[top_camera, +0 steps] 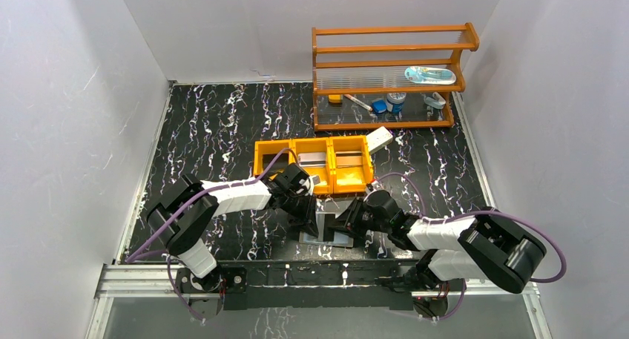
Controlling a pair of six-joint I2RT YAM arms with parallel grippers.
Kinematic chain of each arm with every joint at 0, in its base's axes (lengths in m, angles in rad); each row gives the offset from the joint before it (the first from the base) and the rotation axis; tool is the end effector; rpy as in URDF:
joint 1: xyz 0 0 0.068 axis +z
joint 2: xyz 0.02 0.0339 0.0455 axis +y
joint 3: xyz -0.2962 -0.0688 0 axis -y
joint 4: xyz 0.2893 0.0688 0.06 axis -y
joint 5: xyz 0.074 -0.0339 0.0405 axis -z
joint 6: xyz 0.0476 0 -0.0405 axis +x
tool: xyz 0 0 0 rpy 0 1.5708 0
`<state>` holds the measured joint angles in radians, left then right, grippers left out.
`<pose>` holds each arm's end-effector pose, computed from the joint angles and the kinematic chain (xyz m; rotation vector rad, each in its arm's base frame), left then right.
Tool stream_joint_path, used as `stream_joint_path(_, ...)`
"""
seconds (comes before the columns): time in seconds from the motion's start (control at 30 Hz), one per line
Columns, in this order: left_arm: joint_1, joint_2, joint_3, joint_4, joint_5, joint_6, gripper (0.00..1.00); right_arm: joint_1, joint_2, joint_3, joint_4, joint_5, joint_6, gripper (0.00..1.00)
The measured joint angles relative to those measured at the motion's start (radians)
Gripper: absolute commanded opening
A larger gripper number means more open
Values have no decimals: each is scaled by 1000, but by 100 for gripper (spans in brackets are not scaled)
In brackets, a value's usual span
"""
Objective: Take the credit cards out of the card holder
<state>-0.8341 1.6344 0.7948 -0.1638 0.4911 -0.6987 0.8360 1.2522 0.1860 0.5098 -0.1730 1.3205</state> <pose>0.2111 -0.2662 0.1360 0.4026 2.8436 -1.0963 0.1429 0.1704 0.1067 0.4798 2.4410 1.3186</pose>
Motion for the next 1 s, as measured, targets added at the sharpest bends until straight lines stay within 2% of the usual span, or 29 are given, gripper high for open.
stream_joint_path(0.07,0,1,0,0,2,0,7,0,11,-6,40,-12,-9,29)
stream_joint_path(0.17,0,4,1,1,6,0,7,-1,28,-19,90,-24,-28,9)
stream_joint_path(0.27,0,3,1,1,5,-1,9,-1,31,-19,88,-24,-30,0)
stream_joint_path(0.43,-4,-14,0,-6,-20,-3,17,-1,-43,-14,11,-3,-43,0)
stream_joint_path(0.73,-7,-118,-3,-47,-112,-14,42,-1,-257,29,-264,100,-76,0)
stream_joint_path(0.8,-7,-145,-3,-52,-122,-16,51,-1,-300,29,-309,118,-80,0)
stream_joint_path(0.9,-7,-181,-1,-61,-140,-18,58,-1,-364,29,-364,140,-90,0)
stream_joint_path(1.0,-3,-216,10,-83,-154,-18,61,-1,-422,33,-399,152,-97,0)
